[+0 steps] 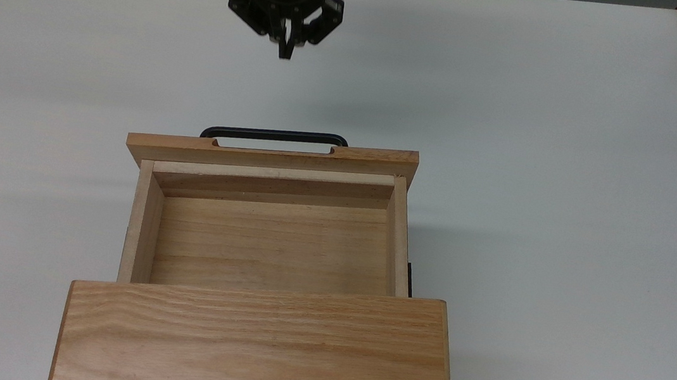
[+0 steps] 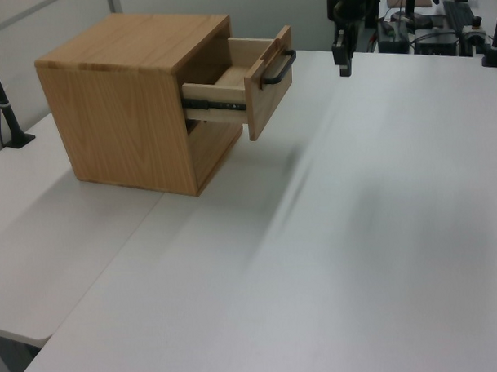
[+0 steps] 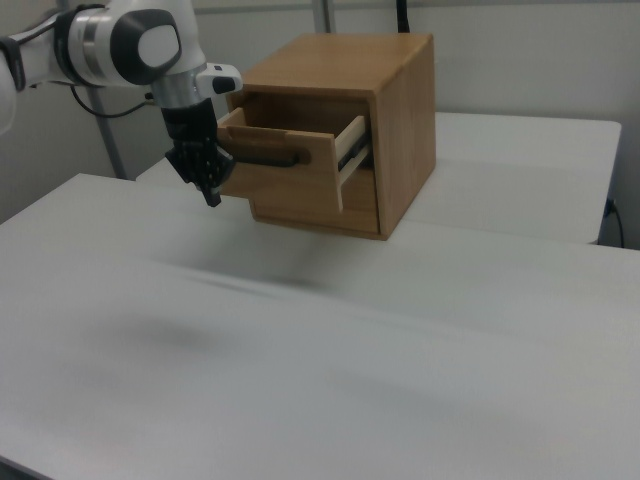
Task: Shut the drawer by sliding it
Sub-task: 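Move the gripper down to the black drawer handle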
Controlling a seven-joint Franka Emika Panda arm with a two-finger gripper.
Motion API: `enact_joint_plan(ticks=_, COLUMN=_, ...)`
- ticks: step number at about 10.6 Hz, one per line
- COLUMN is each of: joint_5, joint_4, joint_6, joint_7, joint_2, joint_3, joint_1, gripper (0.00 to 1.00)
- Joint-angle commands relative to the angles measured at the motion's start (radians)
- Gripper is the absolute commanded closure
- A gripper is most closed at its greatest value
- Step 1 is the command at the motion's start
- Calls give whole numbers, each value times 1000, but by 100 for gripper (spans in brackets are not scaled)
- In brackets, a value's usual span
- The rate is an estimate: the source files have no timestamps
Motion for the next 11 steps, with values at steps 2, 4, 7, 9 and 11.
enact_joint_plan(ticks=2, joint_5=20, joint_4=77, joint_6=118, joint_7=47, joint_2=104, joint_3=-1, joint_1=11, gripper=100)
enact_joint_plan(ticks=4, joint_5=20, joint_4=80, joint_6=210, joint_7=81, joint_2=130, joint_3=2, joint_1=13, gripper=100)
enact_joint_plan(ticks=7, joint_5=18, joint_4=86, joint_6=308, joint_7=92, joint_2=158, joint_3=2, joint_1=13, gripper=100)
enact_joint_plan(ticks=9, joint_5=18, joint_4=88, joint_6=403, joint_7=110, joint_2=176, joint_3=2, joint_1=13, gripper=100)
enact_joint_plan(ticks=11, joint_5=17, joint_4=112, joint_6=521, joint_7=152, joint_2=214, joint_3=2, joint_1=13, gripper=100)
